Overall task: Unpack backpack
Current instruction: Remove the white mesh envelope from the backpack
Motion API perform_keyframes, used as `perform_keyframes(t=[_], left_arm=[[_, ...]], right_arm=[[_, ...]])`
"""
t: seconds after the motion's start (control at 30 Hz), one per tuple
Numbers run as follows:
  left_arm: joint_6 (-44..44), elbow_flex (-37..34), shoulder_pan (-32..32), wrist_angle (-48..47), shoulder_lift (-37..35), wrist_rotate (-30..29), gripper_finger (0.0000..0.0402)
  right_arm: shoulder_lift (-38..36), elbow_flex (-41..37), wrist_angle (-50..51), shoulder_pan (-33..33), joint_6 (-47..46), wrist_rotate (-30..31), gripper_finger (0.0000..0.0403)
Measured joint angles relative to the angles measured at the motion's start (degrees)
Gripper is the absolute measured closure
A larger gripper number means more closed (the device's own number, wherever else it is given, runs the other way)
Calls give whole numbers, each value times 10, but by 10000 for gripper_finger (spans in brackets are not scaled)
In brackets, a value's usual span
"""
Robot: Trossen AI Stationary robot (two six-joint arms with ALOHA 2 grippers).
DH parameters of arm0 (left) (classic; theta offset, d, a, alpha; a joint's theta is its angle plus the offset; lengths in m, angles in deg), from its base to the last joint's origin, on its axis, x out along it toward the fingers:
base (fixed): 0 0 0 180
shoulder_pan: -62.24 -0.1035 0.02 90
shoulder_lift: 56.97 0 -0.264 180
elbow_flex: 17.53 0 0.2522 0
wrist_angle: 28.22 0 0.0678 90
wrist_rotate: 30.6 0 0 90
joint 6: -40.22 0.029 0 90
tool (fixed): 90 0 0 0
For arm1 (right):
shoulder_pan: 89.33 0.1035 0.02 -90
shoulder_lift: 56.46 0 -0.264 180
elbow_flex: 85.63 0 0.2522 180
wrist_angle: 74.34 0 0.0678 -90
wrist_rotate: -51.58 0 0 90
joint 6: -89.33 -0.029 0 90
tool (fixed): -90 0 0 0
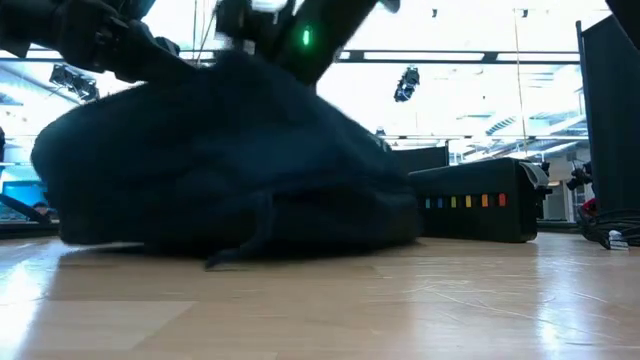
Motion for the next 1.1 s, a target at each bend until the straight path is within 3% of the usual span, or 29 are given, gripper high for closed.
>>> perform_keyframes(t=[0.27, 0.73, 0.97, 1.1], left_arm=[[9, 0, 0, 11, 0, -43, 282], [9, 0, 0, 10, 0, -43, 282], [20, 0, 0, 12, 0, -4, 282], [31, 0, 0, 29, 0, -17, 279]], right_arm=[[-62, 1, -1, 12, 49, 92, 402], [-101, 1, -60, 4, 146, 204, 402], [-102, 1, -83, -6, 153, 205, 403], [-102, 2, -79, -8, 140, 187, 403]])
